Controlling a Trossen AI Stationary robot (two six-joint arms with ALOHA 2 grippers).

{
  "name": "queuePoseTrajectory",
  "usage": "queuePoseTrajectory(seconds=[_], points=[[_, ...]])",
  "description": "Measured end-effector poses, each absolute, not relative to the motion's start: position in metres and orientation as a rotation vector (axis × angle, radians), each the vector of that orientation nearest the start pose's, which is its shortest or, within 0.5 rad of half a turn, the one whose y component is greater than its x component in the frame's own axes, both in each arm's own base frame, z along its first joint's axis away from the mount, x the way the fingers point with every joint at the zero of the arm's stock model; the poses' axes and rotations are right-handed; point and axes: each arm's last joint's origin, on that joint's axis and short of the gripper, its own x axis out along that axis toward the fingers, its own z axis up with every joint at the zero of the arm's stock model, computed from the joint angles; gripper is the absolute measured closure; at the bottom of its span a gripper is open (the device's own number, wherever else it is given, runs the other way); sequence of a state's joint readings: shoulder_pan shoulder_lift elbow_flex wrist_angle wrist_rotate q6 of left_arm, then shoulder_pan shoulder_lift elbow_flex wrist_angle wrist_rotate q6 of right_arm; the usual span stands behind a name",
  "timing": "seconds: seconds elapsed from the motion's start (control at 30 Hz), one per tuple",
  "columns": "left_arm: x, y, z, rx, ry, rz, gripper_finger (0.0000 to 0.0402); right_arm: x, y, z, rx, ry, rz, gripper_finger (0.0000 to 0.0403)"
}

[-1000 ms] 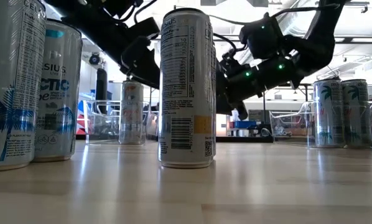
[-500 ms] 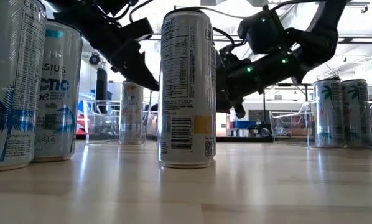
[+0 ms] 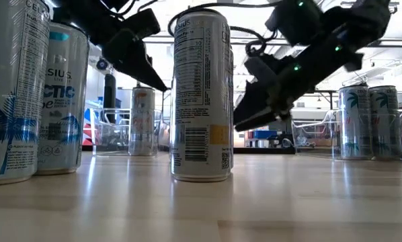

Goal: Sort soda cans
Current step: Put the white/yellow soda can into the top left transparent bin

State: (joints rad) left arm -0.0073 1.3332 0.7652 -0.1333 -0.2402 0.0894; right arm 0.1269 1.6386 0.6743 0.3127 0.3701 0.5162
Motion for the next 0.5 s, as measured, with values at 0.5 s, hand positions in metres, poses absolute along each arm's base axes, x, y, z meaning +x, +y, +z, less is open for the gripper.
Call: queuePoseTrajectory(seconds=[0.5], points=[[0.305,0.018,0.19,0.152,0.606,0.111,0.0077,0.291,0.034,0.163,0.28,0.505,-0.446,0.0229]])
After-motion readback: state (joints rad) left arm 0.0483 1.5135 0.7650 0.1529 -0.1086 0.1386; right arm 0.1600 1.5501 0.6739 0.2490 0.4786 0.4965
